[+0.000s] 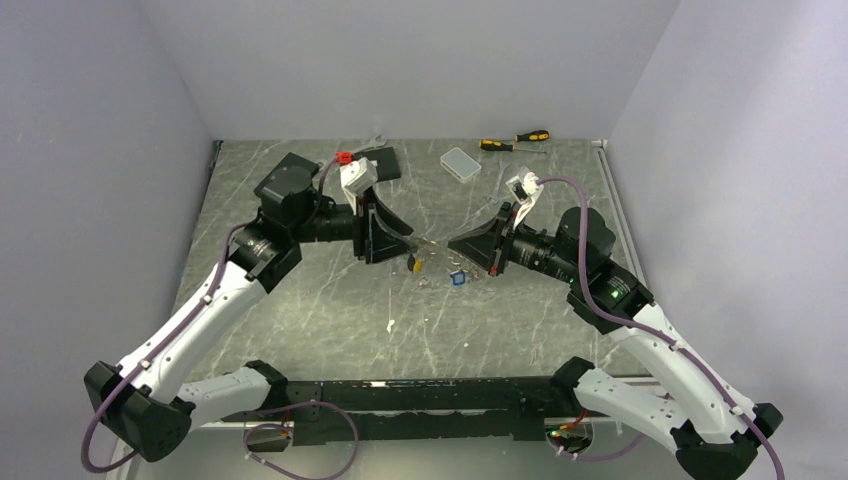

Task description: Put the keys on the keyring

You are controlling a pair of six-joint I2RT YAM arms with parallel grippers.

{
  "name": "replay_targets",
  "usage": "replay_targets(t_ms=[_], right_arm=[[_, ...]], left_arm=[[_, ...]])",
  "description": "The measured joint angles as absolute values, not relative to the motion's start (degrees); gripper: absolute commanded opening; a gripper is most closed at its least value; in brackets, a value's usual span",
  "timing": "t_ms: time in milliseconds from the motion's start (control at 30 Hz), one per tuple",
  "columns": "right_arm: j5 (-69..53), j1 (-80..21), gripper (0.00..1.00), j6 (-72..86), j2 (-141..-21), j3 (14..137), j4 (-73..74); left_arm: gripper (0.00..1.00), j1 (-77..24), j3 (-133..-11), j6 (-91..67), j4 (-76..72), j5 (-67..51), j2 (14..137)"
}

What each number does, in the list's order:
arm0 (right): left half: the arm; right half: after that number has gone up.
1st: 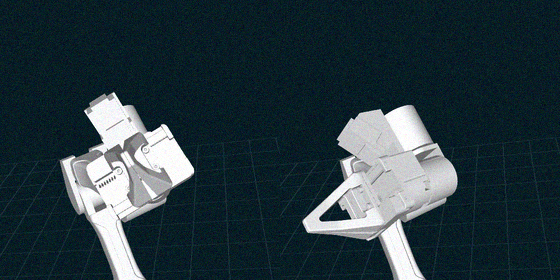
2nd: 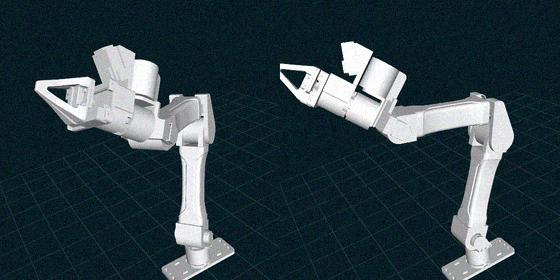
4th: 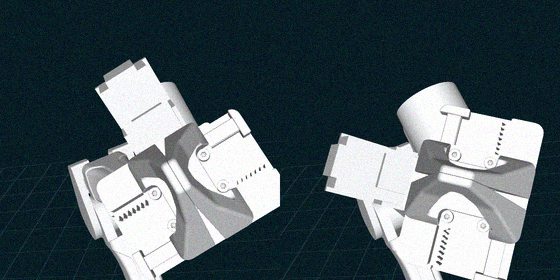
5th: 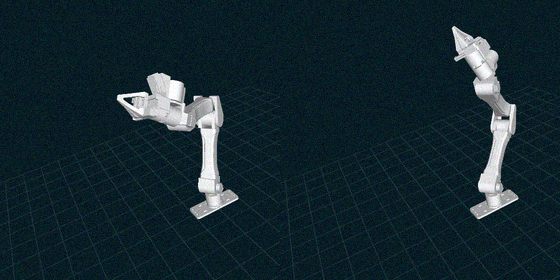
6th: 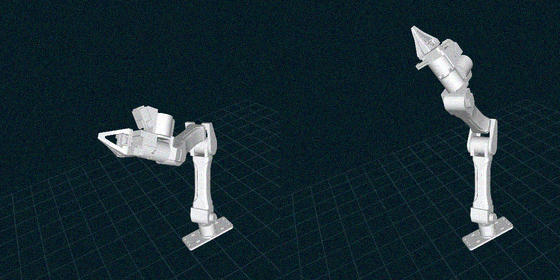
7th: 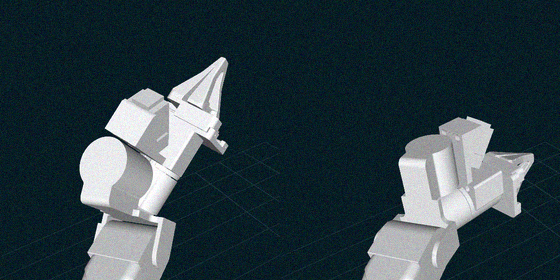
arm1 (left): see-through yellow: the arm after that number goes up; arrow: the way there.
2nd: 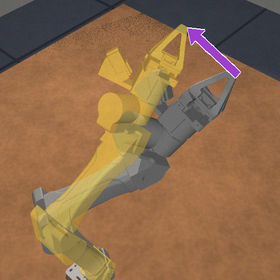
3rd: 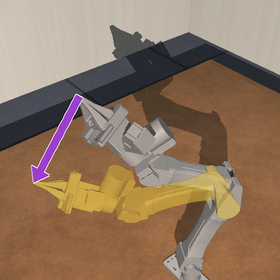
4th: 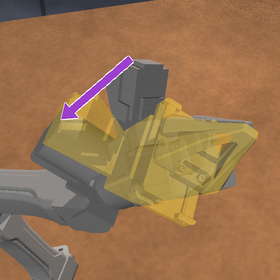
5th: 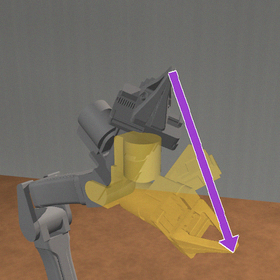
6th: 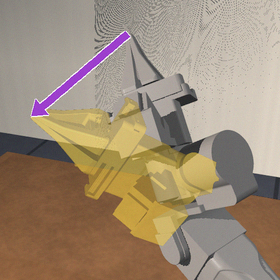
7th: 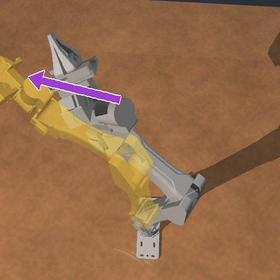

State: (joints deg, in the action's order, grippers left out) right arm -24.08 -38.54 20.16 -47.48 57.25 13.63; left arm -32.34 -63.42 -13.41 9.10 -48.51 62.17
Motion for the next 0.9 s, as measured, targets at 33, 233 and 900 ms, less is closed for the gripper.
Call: replay_targets(t_ms=[33,233,900], right_arm=[[-24.1,-38.5,0.00,20.2,-47.5,57.3,13.6],[-22.9,-38.6,0.00,20.8,-47.5,57.3,13.7],[-20.9,-38.6,0.00,22.3,-47.7,57.3,13.7]], left_arm=[[0.53,-32.3,-63.8,-14.2,8.9,-48.9,62.6],[0.51,-32.3,-68.1,-19.5,9.8,-49.9,66.6],[0.56,-32.3,-69.8,-22.5,15.9,-50.1,68.6]])
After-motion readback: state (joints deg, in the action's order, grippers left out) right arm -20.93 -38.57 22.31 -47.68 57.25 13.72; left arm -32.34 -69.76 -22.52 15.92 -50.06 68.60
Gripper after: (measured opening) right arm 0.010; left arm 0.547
